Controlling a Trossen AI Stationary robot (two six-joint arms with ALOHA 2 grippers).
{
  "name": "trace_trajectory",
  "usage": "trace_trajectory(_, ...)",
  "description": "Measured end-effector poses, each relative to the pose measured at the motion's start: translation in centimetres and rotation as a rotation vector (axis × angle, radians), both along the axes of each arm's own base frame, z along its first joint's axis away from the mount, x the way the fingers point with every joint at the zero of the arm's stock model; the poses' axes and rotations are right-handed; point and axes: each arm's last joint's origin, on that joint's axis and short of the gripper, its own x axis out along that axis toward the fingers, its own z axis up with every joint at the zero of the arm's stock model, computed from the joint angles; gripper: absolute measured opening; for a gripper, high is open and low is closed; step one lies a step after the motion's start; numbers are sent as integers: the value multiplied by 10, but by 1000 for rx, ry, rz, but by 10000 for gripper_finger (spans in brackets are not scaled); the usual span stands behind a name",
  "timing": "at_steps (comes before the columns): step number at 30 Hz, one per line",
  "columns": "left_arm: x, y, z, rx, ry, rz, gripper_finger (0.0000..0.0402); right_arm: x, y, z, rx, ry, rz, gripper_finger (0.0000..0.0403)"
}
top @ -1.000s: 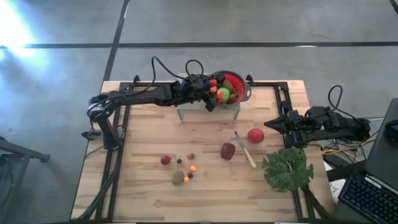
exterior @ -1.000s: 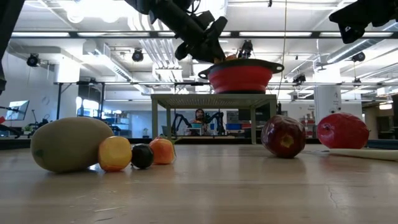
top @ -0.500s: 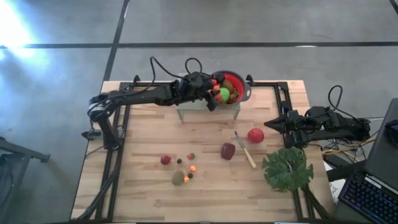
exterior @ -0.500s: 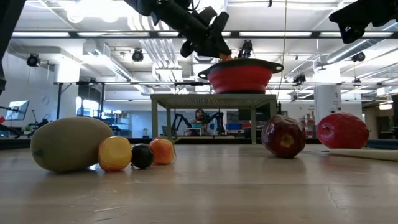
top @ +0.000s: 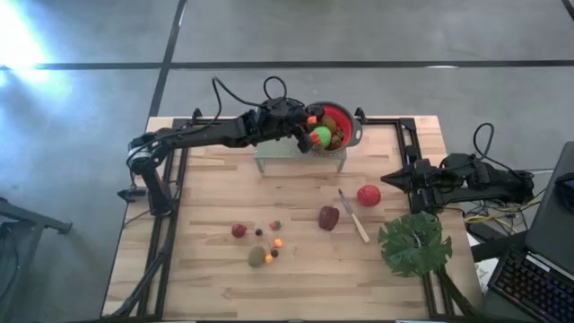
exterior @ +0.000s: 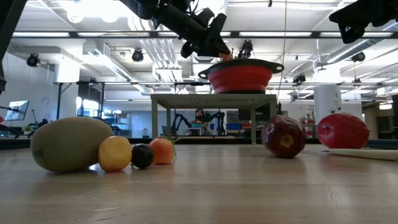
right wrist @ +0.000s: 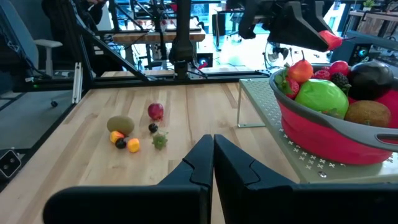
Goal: Pick & Place Fruit
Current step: Put the orange peach into the black strainer bowl on the shelf, then put the black cherry into the black strainer bowl on the shelf
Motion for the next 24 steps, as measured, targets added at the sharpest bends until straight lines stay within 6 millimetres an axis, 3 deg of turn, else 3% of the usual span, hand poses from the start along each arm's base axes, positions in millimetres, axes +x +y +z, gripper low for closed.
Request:
trace_trajectory(14, 0, -1, 0, -19, -10, -12, 196, 0, 0, 0, 0, 0, 0, 8)
trace_trajectory(24, -5, -13, 13, -84, 70, -118, 197, 0, 0, 0, 0, -1, 0, 8)
